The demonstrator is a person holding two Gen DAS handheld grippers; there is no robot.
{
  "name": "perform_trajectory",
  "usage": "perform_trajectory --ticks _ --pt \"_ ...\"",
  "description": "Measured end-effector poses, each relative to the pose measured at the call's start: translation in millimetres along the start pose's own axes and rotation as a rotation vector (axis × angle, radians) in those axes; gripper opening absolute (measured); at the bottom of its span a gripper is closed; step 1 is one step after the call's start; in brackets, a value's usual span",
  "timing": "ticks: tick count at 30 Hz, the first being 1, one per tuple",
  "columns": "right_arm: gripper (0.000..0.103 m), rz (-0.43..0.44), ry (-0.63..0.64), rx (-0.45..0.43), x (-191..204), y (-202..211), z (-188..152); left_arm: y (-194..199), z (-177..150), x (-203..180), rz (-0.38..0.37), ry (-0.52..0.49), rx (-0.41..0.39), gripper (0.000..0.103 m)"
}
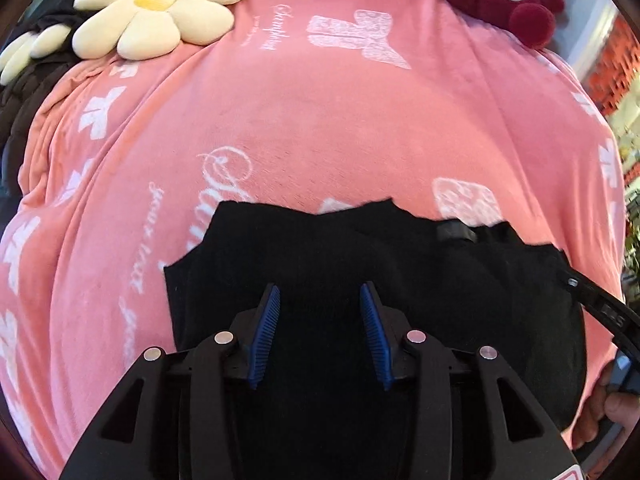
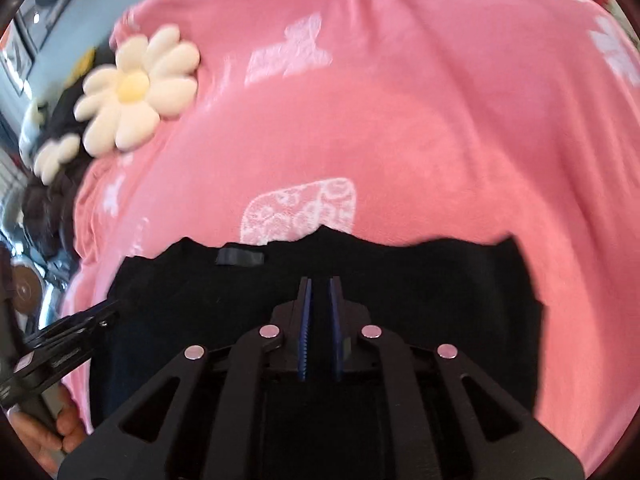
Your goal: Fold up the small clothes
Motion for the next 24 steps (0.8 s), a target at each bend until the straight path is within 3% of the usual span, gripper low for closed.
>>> perform_trajectory --ticks 8,10,13,16,19,21,24 --pt "0.028 -0.125 -0.145 0.032 -94.1 63.8 -74.8 22.8 -44.5 -16.4 0.028 -0.079 0.049 0.04" --pt "0.038 -0.132 -0.173 0.044 -102.4 71.6 -87.9 28.4 -54.1 -16.6 0.031 -0.069 0.064 0.04" --pt "0.044 -0.132 -0.176 0.057 -105.4 76.7 -97.6 36.9 -68.3 -17.7 0.031 -0.062 0.083 0.04" --pt "0.061 -0.124 -0.169 0.056 -99.4 80.5 -102.2 44.9 -80.2 -13.7 0.043 -0.05 0.091 0.041" --pt "0.069 -0.121 -0.163 0.063 -89.9 74.9 -103.6 53.7 -92.2 -1.5 0.032 -0.003 0.101 0.058" --pt "0.074 -0.106 -0.169 0.067 -91.3 75.2 -106.0 64.6 -104.0 19.3 -0.027 0.105 0.079 0.077" --pt "0.078 -0.098 -0.188 0.076 -97.9 73.5 -109.5 69.7 -125.2 54.2 -0.103 0.268 0.073 0.079"
Point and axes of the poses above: each gripper's, at about its wrist camera, not at the fingertips, and y roughly against the way its jaws point, x to its left, z to its top, the point moved 6 cm from there along -y, roughly the way its jaws point, and after that the axes turned 5 degrees about -y, right-handed, at the moved point
